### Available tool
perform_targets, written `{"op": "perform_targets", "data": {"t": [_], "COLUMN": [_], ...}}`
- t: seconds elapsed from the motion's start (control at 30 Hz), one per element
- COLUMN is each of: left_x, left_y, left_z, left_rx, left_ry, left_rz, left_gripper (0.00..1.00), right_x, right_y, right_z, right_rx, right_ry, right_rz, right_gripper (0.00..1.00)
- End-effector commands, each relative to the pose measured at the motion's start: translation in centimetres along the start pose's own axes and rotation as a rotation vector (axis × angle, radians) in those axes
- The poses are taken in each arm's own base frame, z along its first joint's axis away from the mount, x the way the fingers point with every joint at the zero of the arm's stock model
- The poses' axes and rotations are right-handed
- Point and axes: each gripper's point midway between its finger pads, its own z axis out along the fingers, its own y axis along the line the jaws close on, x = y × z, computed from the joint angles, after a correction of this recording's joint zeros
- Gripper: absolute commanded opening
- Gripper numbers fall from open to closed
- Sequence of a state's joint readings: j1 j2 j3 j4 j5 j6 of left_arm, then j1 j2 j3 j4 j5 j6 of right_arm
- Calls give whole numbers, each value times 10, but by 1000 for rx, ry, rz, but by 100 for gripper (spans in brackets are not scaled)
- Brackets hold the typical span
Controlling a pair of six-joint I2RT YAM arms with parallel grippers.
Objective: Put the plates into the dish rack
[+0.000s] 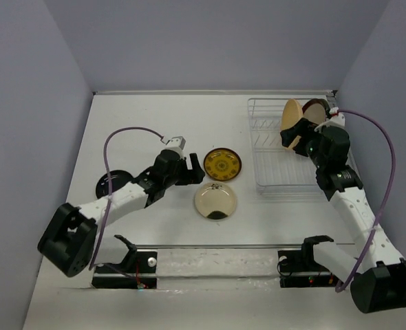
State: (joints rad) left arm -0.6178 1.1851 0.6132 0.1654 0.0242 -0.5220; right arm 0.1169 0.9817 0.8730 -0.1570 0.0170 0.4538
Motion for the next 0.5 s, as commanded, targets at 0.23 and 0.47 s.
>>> {"op": "perform_targets", "data": {"t": [0.23,0.47], "left_x": [-30,-10], "left_y": [1,17], "left_z": [92,136], "left_rx": [-123,-184], "left_ry": [-26,49], "left_rz": [90,113], "left_gripper": [75,59], "right_x": [29,47], "right_y": [48,51], "right_z": [-51,-56], "right_rx": [-337,-388], "right_ry": [44,97], "right_rz": [71,64], "right_gripper": [76,75]}}
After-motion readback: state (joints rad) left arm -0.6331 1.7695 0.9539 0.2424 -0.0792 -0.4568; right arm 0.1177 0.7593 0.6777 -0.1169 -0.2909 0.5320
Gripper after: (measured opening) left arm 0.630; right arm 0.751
